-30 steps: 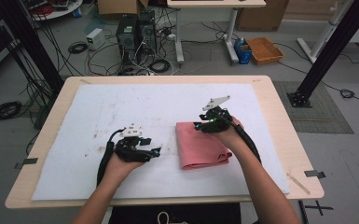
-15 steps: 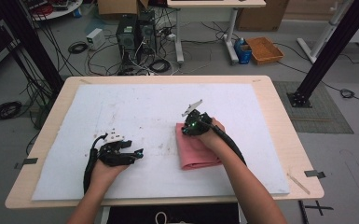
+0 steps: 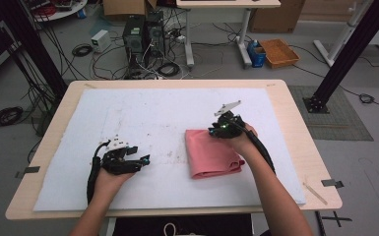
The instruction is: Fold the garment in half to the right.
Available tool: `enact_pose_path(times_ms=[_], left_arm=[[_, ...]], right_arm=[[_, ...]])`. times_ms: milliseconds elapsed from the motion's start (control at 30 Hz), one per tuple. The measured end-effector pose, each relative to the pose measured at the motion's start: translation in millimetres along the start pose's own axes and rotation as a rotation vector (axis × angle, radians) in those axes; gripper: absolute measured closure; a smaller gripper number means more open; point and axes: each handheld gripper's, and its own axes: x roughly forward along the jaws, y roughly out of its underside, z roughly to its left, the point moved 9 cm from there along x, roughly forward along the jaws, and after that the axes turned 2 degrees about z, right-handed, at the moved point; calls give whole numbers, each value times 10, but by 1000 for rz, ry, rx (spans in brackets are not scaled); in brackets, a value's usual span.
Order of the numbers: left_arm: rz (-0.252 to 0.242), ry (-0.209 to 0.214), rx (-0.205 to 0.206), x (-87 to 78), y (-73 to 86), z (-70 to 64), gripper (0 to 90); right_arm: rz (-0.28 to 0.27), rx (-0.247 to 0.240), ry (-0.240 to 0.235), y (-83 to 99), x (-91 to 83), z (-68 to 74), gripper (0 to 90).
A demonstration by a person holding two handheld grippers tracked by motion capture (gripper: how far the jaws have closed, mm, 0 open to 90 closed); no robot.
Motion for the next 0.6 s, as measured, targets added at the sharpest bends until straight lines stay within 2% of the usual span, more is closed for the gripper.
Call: enact_pose_path(times_ms=[100,167,267,333,400,600], left_arm=[[-3,1,-2,6,-13,-13,361],[-3,4,1,15,-19,-27,361],[-2,11,-1,40,-29,-45,361],[-1,13,1,53,-35,-52,361],[2,15,4,54,-40,-56,361],[-3,20,8,50,-56,-71,361]], right_arm=[[16,44,54,190,7,-194,706],[7,90,70,269,-6,-297,705],[-19,111,78,299,-88,-348,705],[-48,94,77,275,-182,-310,699],[-76,65,66,257,-296,-207,674],[-110,-42,-8,347,-576,254,625]])
